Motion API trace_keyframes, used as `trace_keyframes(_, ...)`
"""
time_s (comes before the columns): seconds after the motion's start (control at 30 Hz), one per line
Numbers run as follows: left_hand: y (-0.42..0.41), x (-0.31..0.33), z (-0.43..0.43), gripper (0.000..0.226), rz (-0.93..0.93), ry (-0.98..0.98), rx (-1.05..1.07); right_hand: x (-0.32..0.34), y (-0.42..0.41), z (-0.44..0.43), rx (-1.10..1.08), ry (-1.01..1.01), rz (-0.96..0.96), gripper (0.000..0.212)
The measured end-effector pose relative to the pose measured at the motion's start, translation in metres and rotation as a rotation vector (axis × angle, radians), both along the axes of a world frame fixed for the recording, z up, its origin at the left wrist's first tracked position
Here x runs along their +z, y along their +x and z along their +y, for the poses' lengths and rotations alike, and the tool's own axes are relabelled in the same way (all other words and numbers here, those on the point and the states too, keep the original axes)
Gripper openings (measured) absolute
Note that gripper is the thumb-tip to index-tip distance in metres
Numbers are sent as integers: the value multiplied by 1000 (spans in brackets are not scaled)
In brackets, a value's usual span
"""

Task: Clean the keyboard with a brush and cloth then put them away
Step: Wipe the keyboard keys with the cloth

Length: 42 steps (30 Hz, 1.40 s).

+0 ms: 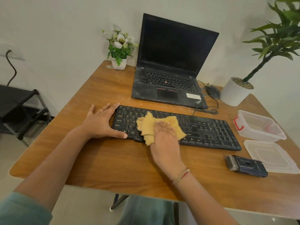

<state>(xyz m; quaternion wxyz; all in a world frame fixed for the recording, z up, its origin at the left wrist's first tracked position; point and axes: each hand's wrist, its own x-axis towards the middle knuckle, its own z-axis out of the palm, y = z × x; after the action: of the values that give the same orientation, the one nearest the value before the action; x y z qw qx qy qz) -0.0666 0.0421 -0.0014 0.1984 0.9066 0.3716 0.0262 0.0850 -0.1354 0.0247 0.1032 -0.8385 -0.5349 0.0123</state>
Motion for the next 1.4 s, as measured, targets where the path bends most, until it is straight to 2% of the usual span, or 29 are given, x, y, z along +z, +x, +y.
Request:
trace_keyframes(0.1, 1, -6, 4, 140, 13, 21, -15, -2, -30, 27, 165, -10, 15, 56)
trace_keyframes(0.17, 1, -9, 7, 120, 84, 89, -50, 3, -44, 43, 299, -19, 83, 58)
trace_keyframes(0.23, 2, -10, 9, 113, 158, 134, -77, 8, -44, 52, 414, -29, 164, 57)
trace_keyframes(0.37, 1, -12, 8, 123, 65, 59, -28, 10, -19, 50, 575, -139, 127, 56)
trace_keyframes(0.57, -1, -3, 2, 141, -12, -5, -6, 23, 16, 28, 643, -225, -18, 69)
trace_keyframes(0.7, -2, -1, 1, 144, -13, -10, 4, 20, 50, -6, 561, -228, -48, 84)
trace_keyframes(0.83, -1, -2, 2, 139, -11, -23, 9, 17, 108, -48, 347, -265, -91, 91)
trace_keyframes(0.9, -1, -2, 3, 138, -5, -26, 10, 16, 127, -68, 220, -252, -80, 87)
trace_keyframes(1.0, -1, -1, 2, 137, 8, -28, -1, 15, 128, -84, 3, -188, -129, 69)
trace_keyframes(1.1, -1, 0, 1, 140, 6, -38, 8, 10, 103, -80, -142, -162, -150, 67)
trace_keyframes(1.2, -1, 0, 1, 143, 14, -35, 17, 6, 63, -67, -158, -154, -115, 70)
trace_keyframes(1.3, 0, 1, 0, 144, 16, -40, 14, 3, 26, -48, -57, -143, -111, 69)
trace_keyframes(1.4, -1, 4, -1, 146, 17, -39, -3, -1, 2, -27, 61, -40, -106, 65)
